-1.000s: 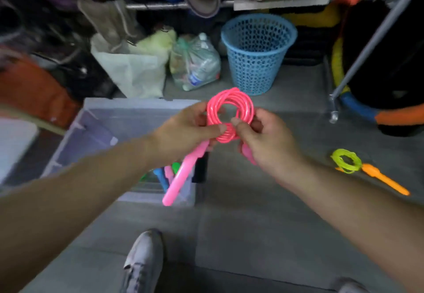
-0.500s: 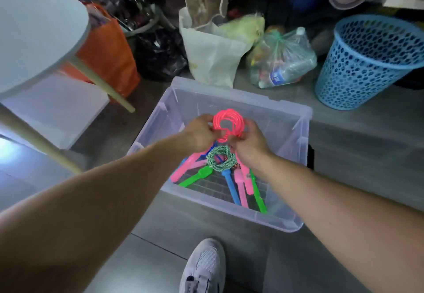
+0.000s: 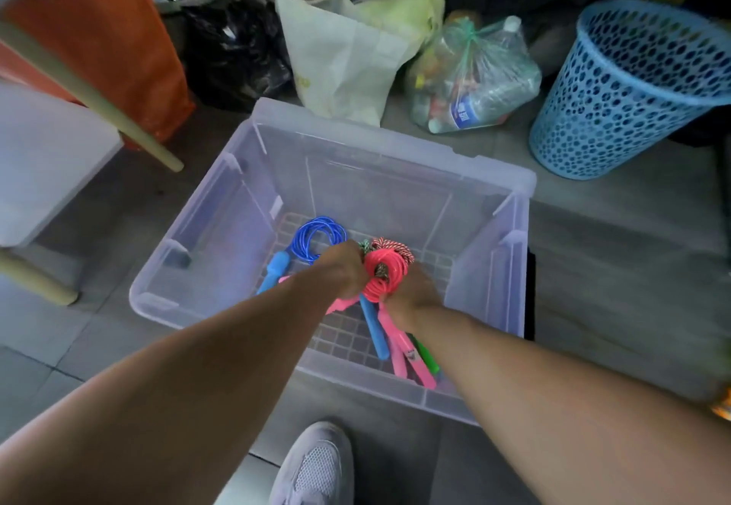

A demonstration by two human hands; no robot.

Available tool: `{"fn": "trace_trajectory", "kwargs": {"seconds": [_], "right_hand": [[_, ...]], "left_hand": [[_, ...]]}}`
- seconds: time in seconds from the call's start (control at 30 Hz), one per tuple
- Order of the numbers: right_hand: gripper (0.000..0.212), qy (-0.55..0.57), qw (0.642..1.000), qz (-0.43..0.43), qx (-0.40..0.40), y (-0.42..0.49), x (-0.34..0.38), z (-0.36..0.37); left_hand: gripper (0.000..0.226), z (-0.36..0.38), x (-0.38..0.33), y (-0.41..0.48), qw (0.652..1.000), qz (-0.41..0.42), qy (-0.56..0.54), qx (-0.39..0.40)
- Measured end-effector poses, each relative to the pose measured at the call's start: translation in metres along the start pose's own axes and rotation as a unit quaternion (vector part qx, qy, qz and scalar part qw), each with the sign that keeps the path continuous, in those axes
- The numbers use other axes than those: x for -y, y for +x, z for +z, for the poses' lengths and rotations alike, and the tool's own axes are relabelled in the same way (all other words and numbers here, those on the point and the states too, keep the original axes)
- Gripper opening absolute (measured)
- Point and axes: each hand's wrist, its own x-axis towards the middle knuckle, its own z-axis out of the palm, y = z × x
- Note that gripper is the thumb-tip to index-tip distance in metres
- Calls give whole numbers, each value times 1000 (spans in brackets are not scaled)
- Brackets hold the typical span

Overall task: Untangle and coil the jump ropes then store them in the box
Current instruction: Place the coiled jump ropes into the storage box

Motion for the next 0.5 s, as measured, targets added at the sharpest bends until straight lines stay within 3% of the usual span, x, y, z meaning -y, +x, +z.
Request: {"fn": "trace_trajectory", "kwargs": {"seconds": [0.13,0.23,0.37,0.5], "right_hand": [[63,-72,996,-41,-23,2,-10,-7],[47,-103,987,-120,-4,-58,26,-58],[31,-104,956,-269,-46,-139,31,-138],[21,-81,945,-293,-123,-194,-28,-222]], "left_hand": [[18,-20,-4,-12,999,33,19,-25],[17,-32,-19,-32,997,72,-16,-28],[23,-42,-50,-69,984,107,-124,-69],[25,-44,-106,-107,967,184,-151,-95]]}}
